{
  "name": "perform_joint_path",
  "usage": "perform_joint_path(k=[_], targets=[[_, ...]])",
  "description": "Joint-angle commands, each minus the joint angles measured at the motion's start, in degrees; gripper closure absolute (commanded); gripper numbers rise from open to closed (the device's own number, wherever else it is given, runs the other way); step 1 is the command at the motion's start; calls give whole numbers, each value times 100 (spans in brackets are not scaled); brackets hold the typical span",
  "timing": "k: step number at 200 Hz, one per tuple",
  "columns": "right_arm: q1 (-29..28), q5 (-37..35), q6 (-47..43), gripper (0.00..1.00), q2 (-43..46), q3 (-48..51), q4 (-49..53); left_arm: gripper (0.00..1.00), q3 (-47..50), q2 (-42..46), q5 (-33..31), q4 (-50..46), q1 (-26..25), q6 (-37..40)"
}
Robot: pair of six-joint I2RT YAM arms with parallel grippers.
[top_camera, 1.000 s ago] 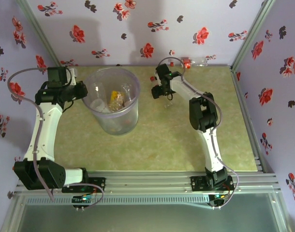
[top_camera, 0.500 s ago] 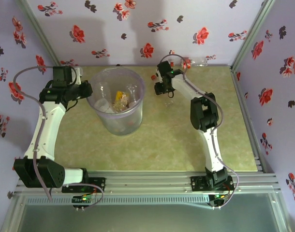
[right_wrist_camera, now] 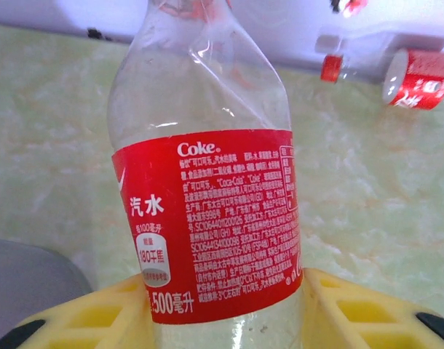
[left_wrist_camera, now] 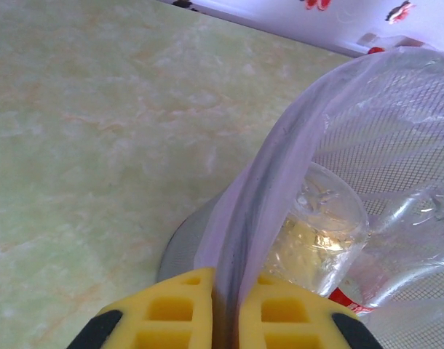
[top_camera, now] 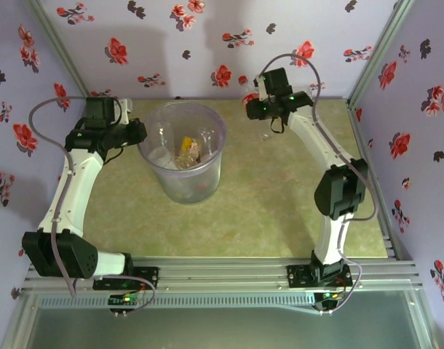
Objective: Put the plastic bottles in the bin
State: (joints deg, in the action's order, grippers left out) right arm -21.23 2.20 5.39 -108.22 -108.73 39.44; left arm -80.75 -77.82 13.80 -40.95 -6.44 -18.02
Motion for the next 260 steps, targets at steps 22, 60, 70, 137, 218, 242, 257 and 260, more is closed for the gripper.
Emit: perform_joint_path(k=[22,60,70,137,218,242,257,260], targets=[[84,459,351,55,1171,258,-689,100,-169,-288,358,-1,-388,-70],[-162,1389,543,56,1964,641,-1816,100,-288,-359,359,111,-649,-84],[-251,1568,518,56,2083,664,-2029,100,-258,-313,360,210,-706,-41],[-963,2716,424,55,1622,503,-2729,100,-288,-126,357,329,-934,282],[-1234,3714,-58,54,904,1211,-3437,100,-498,-259,290,34,-933,220],[-1175,3821,-214,53,778,1568,-3755,100,-556,-262,257,-13,-935,219],[-1142,3917,-375,51,740,1650,-3686,100,-590,-251,203,-76,-937,254],[-1138,3928,-397,50,739,1669,-3670,100,-597,-251,194,-96,-934,262]])
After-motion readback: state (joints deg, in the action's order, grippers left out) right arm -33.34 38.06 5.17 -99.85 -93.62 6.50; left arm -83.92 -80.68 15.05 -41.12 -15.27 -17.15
